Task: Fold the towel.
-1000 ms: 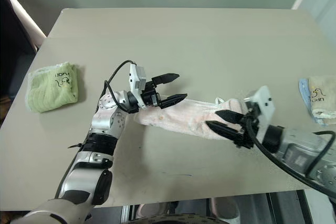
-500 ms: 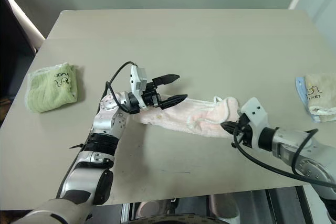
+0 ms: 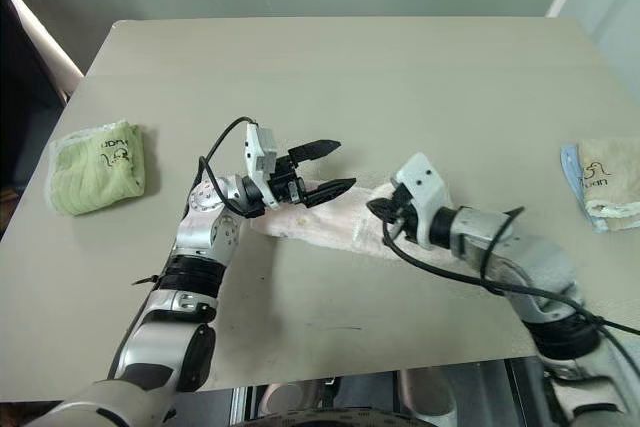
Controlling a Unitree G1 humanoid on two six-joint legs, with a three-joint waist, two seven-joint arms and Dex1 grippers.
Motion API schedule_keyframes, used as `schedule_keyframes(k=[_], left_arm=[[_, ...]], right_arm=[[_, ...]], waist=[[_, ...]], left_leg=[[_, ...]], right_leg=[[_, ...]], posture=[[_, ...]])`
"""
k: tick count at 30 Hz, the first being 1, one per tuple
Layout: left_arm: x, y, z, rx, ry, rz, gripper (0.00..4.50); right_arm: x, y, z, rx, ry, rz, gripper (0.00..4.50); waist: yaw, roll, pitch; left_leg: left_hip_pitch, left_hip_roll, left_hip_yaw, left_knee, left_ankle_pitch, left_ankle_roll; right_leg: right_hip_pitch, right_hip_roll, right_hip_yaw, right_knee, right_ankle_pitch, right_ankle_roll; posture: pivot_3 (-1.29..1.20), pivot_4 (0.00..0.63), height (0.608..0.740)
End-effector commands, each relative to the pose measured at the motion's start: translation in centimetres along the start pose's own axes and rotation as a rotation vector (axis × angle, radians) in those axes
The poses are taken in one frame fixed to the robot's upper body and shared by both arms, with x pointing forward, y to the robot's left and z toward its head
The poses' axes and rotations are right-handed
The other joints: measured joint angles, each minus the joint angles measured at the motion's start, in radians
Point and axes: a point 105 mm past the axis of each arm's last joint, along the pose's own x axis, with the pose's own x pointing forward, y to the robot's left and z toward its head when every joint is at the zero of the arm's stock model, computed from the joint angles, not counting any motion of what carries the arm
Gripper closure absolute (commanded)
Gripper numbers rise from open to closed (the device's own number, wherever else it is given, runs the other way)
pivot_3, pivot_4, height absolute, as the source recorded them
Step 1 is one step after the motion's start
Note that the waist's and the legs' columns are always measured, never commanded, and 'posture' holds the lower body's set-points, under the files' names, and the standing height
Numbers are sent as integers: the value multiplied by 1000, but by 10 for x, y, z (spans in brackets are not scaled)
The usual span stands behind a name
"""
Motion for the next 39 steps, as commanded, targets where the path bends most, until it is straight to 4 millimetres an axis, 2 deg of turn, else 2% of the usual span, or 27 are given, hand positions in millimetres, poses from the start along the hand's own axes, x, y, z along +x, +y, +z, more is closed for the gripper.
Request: schedule_keyframes(k=[1,7,10,13,17,20,21,27,30,32,35,39], left_arm=[[3,6,23,26,-87,15,0],[4,-4,37,-38,-167,-64,0],[3,-20,31,-58,-119,-144,540],[4,-36,25,-64,-77,-222,1639],[11,-54,19,-101,-75,-294,3120],[13,-61,16,-113,-67,-322,4236],[13,-62,16,-114,-66,-324,4471],[13,-63,16,-115,-64,-325,4471],[54,-76,-26,11,81,-319,4471],[69,-81,-32,45,83,-329,4471],[78,-81,-37,35,69,-307,4471],[77,-81,-56,54,127,-280,4471]], right_arm=[[-12,-5,14,-29,-75,-40,4476],[-54,-18,13,95,-170,-129,4476],[-74,-25,6,142,-213,-218,4500],[-80,-23,3,152,-246,-250,4500],[-80,-32,-1,162,-273,-335,4500],[-78,-36,-5,162,-269,-367,4500],[-78,-36,-6,160,-268,-372,4500],[-77,-37,-6,156,-270,-377,4500],[-68,-48,-12,157,-269,-427,4500],[-62,-54,-14,158,-266,-448,4500],[-56,-60,-27,149,-224,-485,4500],[-51,-66,-45,175,-195,-532,4500]], waist=[[3,0,0],[9,0,0],[8,0,0],[7,0,0],[2,0,0],[0,0,0],[-1,0,0],[-2,0,0],[3,0,0],[8,0,0],[5,0,0],[-4,0,0]], left_leg=[[0,0,0,0,0,0],[-1,-1,0,0,2,-3],[-1,0,1,-1,6,-10],[0,0,1,-2,5,-10],[0,1,0,-2,1,-3],[1,0,0,-2,0,-2],[1,0,0,-2,1,-2],[2,0,0,-2,5,-1],[4,0,-1,-2,6,-1],[7,-1,-2,-1,6,0],[6,-2,-1,-2,6,1],[7,-1,-2,-4,4,-1]], right_leg=[[0,0,0,0,0,0],[0,-1,0,-1,-1,-1],[0,0,0,-1,-3,-2],[0,0,0,0,-7,-3],[0,0,0,0,-5,-4],[1,0,0,0,-4,-7],[1,0,0,0,-4,-9],[2,0,0,0,-3,-6],[5,0,0,-1,-3,-5],[9,-1,1,-2,-3,-4],[8,-2,2,-4,-1,-3],[7,0,1,-4,3,-3]], posture=[[0,150,740],[0,150,740],[0,150,740],[0,150,740],[0,150,740],[0,150,740],[0,150,740],[0,150,740],[0,150,740],[0,150,740],[0,150,740],[0,150,740]])
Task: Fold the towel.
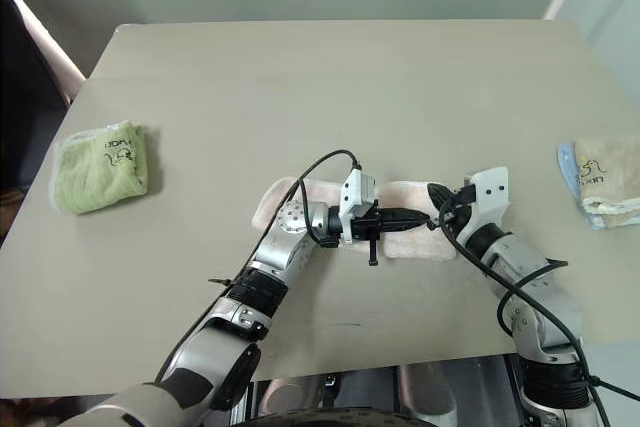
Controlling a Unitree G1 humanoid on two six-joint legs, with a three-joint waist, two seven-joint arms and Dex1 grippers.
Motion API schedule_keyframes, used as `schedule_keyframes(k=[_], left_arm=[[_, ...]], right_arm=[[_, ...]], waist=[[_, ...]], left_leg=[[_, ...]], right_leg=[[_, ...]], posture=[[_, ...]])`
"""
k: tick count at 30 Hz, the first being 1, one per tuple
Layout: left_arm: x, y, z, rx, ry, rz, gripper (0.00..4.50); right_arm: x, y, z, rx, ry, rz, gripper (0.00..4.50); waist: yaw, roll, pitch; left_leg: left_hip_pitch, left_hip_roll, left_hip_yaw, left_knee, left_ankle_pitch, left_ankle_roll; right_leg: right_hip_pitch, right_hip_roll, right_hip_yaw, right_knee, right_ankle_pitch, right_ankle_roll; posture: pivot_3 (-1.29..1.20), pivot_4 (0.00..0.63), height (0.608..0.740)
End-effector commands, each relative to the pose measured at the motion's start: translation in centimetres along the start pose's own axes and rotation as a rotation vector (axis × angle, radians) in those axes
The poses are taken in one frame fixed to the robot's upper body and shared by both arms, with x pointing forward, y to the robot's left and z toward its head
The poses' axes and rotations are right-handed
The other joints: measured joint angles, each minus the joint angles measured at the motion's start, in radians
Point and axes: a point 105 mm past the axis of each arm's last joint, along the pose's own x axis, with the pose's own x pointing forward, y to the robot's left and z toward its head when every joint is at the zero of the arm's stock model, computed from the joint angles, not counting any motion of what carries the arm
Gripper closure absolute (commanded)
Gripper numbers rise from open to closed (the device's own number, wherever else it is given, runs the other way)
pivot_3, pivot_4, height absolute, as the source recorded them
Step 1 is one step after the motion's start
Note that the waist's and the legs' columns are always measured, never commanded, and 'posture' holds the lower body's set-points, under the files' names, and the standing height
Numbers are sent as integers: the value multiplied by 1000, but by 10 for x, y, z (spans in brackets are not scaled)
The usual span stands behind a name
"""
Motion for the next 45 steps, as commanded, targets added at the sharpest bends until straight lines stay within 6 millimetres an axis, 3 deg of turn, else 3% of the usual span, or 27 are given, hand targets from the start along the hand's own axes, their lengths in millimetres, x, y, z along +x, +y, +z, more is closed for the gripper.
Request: schedule_keyframes(k=[1,8,10,12,16,20,23,27,30,34,38,40,45], left_arm=[[-4,3,-13,28,47,41,4471],[-22,-3,-39,-7,117,68,4471],[-26,-6,-48,-4,155,59,4471],[-28,-8,-54,7,180,52,4471],[-26,-8,-53,-2,172,51,4471],[-27,-4,-41,-25,109,67,4471],[-29,12,-12,-59,-4,116,4500],[-38,20,13,-79,-59,133,4500],[-51,34,29,-119,-84,214,3552],[-76,46,46,-189,-99,318,2181],[-115,45,60,-277,-87,406,762],[-135,51,63,-333,-87,511,54],[-181,53,54,-492,-53,725,20]], right_arm=[[2,-5,-6,-1,-19,-53,4500],[-2,-14,-51,-22,83,-126,4500],[0,-14,-55,-22,88,-134,4500],[1,-17,-57,-35,94,-142,4500],[1,-21,-57,-60,95,-144,4500],[-3,-22,-38,-17,42,-114,4500],[-13,-16,0,42,-50,-22,3904],[-25,-10,29,65,-87,55,2595],[-32,0,37,47,-69,120,1470],[-37,14,40,31,-36,201,43],[-40,38,45,-3,-15,353,0],[-40,41,45,-31,1,383,0],[-29,39,46,-89,20,394,0]], waist=[[-1,0,0],[0,1,-1],[-1,1,-2],[-2,1,-4],[-2,1,-8],[-2,2,-8],[-1,3,-7],[1,3,-7],[0,3,-7],[0,2,-6],[-1,3,-6],[-1,2,-6],[0,2,-6]], left_leg=[[0,1,0,0,0,0],[2,1,0,0,-4,0],[7,1,0,0,-5,0],[11,1,-1,0,-5,0],[15,1,-1,0,-6,0],[17,0,-3,0,-7,-1],[15,-1,-3,0,-8,-2],[2,-1,-2,0,-7,-5],[1,-1,-1,0,-2,-16],[1,1,0,-1,-3,-16],[1,1,1,-1,-6,-15],[1,1,1,-1,-7,-16],[4,1,2,-1,-8,-15]], right_leg=[[0,1,0,0,0,1],[3,0,0,-1,-3,1],[8,1,0,-2,-8,-5],[12,1,0,-2,-13,3],[16,1,0,-2,-14,3],[18,1,0,-2,-14,3],[16,1,0,-2,-16,3],[3,1,0,-1,-14,-3],[2,2,0,0,-15,-2],[2,2,0,1,-19,2],[1,2,0,1,-21,3],[0,2,0,2,-22,2],[2,1,0,4,-27,-1]], posture=[[0,150,740],[0,150,740],[0,150,740],[0,150,740],[0,150,740],[0,150,740],[0,150,740],[0,150,740],[0,150,740],[0,150,740],[0,150,740],[0,150,740],[0,150,740]])
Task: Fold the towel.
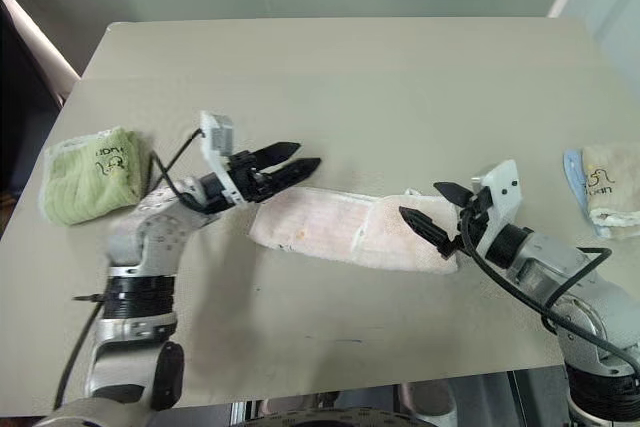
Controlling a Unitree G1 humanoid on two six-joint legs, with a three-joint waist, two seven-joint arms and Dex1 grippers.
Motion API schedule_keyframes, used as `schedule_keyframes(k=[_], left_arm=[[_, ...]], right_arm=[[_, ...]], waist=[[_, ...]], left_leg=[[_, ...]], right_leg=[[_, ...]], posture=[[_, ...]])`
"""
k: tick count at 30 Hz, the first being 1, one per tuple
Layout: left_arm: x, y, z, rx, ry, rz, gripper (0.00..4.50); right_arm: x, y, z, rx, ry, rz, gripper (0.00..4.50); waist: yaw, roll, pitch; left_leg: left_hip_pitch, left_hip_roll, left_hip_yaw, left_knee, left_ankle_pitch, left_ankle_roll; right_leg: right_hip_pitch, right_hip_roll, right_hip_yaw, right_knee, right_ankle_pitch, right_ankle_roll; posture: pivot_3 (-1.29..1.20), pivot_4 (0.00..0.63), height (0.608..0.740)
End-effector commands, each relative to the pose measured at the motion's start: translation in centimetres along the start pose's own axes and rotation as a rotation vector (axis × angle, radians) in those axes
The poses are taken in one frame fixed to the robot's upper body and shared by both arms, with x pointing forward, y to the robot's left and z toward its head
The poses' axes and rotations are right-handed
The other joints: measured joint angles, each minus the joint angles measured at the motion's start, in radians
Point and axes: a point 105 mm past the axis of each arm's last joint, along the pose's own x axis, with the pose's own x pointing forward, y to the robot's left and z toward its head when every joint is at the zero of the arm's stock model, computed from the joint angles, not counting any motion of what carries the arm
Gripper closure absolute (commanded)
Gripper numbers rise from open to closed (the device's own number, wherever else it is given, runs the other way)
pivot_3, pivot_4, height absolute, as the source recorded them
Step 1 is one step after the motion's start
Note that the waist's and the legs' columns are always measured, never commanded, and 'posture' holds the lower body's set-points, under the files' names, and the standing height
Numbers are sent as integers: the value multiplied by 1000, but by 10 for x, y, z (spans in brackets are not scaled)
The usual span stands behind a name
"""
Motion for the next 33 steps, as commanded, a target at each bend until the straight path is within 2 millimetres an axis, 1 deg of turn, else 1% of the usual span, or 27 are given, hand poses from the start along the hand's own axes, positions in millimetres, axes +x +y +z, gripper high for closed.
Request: schedule_keyframes(k=[1,2,4,5,7,11,14,18,21,25,29,33], left_arm=[[-22,8,7,-104,-36,106,20],[-28,11,8,-135,-47,129,20],[-44,14,7,-293,-32,166,20],[-53,13,7,-355,-25,164,20],[-64,7,7,-395,8,162,20],[-89,4,-11,-571,169,182,20],[-99,6,-24,-633,274,214,20],[-110,7,-34,-671,354,249,20],[-112,8,-38,-702,373,261,20],[-101,4,-43,-747,371,226,20],[-89,5,-48,-792,359,220,20],[-85,0,-48,-817,372,188,20]], right_arm=[[6,-1,7,-57,-4,19,0],[8,-1,7,-61,-1,19,0],[13,1,6,-66,7,37,0],[14,2,5,-65,11,50,0],[16,4,3,-63,14,65,0],[26,5,-5,-16,24,71,0],[30,7,-10,1,36,79,0],[32,7,-9,7,32,84,0],[31,5,-8,11,28,81,0],[32,2,-9,14,27,68,0],[31,1,-11,19,28,46,0],[27,-2,-10,23,23,19,0]], waist=[[0,0,0],[0,-1,0],[0,-2,1],[0,-2,1],[-1,-2,1],[-1,-2,1],[0,-3,2],[0,-3,2],[0,-4,2],[2,-4,2],[15,-4,2],[24,-4,2]], left_leg=[[1,0,0,0,0,0],[1,0,0,0,0,0],[1,0,0,0,0,0],[1,0,0,0,0,0],[2,1,0,0,1,-1],[5,0,1,-1,2,-3],[6,0,0,-1,2,-4],[6,0,-1,-2,4,-7],[7,0,-2,-3,4,-8],[8,-1,-2,-5,5,-11],[10,-2,-3,-7,7,-12],[14,-4,-3,-14,10,-13]], right_leg=[[0,0,0,0,-1,-1],[0,0,0,1,-1,-2],[0,0,0,1,-1,-3],[0,0,0,2,-1,-3],[0,1,-1,2,0,-5],[2,1,0,2,-2,-10],[2,1,0,2,0,-12],[1,2,0,3,3,-14],[1,3,0,3,5,-15],[1,3,0,3,5,-16],[2,2,0,3,6,-16],[4,1,0,2,6,-16]], posture=[[0,150,740],[0,150,740],[0,150,740],[0,150,740],[0,150,740],[0,150,740],[0,150,740],[0,150,740],[0,150,740],[0,150,740],[0,150,740],[0,150,740]])
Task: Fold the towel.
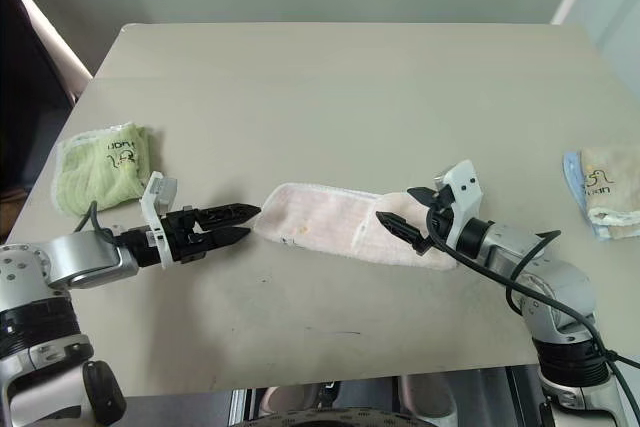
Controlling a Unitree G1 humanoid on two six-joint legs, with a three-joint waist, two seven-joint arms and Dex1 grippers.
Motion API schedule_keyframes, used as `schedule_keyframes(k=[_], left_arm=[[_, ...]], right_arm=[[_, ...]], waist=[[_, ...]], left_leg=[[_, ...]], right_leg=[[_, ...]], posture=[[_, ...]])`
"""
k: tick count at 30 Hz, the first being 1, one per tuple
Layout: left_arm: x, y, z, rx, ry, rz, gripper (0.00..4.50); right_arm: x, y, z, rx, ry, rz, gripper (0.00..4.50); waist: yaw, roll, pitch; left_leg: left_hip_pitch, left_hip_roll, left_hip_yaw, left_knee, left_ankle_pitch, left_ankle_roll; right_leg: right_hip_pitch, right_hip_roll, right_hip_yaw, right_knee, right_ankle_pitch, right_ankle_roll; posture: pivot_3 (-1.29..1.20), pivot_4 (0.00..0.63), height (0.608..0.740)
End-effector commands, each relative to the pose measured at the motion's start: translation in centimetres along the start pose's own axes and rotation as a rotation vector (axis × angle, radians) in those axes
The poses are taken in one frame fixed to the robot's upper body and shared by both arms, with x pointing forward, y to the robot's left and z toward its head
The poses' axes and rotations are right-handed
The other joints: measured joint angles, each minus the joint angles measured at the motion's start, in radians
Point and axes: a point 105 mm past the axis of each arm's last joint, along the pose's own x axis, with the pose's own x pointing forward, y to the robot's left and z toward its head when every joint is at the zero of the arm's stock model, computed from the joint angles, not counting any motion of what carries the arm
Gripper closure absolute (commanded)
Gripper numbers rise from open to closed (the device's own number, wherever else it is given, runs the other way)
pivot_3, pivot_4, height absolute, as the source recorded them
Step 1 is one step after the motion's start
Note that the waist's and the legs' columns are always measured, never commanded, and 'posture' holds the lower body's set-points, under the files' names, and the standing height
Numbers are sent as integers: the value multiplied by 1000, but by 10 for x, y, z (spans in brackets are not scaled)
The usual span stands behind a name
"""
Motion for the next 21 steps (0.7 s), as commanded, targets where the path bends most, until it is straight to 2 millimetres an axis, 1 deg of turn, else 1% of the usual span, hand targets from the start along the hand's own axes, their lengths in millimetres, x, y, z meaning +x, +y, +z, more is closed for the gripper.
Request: schedule_keyframes(k=[1,7,10,17,18,19,20,21], left_arm=[[7,-5,-9,-16,61,-30,20],[12,-18,-11,-41,78,-81,20],[14,-14,-9,-51,73,-31,20],[16,-13,-2,-56,40,-2,20],[17,-13,-1,-57,36,-2,369],[17,-13,-1,-56,35,-2,566],[17,-13,-1,-55,35,-4,908],[18,-14,-1,-57,29,-5,1121]], right_arm=[[-8,-3,11,-23,-41,-40,0],[-10,-2,7,-20,-31,-64,0],[-10,-4,7,-14,-32,-79,0],[-9,-8,4,-17,-24,-98,0],[-9,-8,3,-17,-23,-99,0],[-9,-9,3,-17,-23,-100,0],[-9,-9,2,-17,-24,-100,0],[-9,-10,2,-18,-24,-103,0]], waist=[[2,0,0],[2,-1,1],[1,-1,1],[1,-1,1],[1,-1,1],[1,-1,1],[0,-2,1],[-1,-2,1]], left_leg=[[0,0,0,-1,0,0],[0,0,0,-4,1,-4],[0,1,0,-4,0,-5],[1,1,0,-4,1,-5],[1,1,0,-4,1,-5],[1,1,0,-4,1,-5],[1,1,0,-4,1,-5],[1,1,0,-4,1,-5]], right_leg=[[0,0,0,0,0,0],[-2,2,0,0,0,-1],[-2,3,-1,0,-1,-1],[-2,4,-1,0,0,-2],[-2,4,-1,0,0,-2],[-2,4,-1,1,0,-2],[-2,4,-1,1,0,-2],[-2,4,-1,1,0,-3]], posture=[[0,150,740],[0,150,740],[0,150,740],[0,150,740],[0,150,740],[0,150,740],[0,150,740],[0,150,740]])
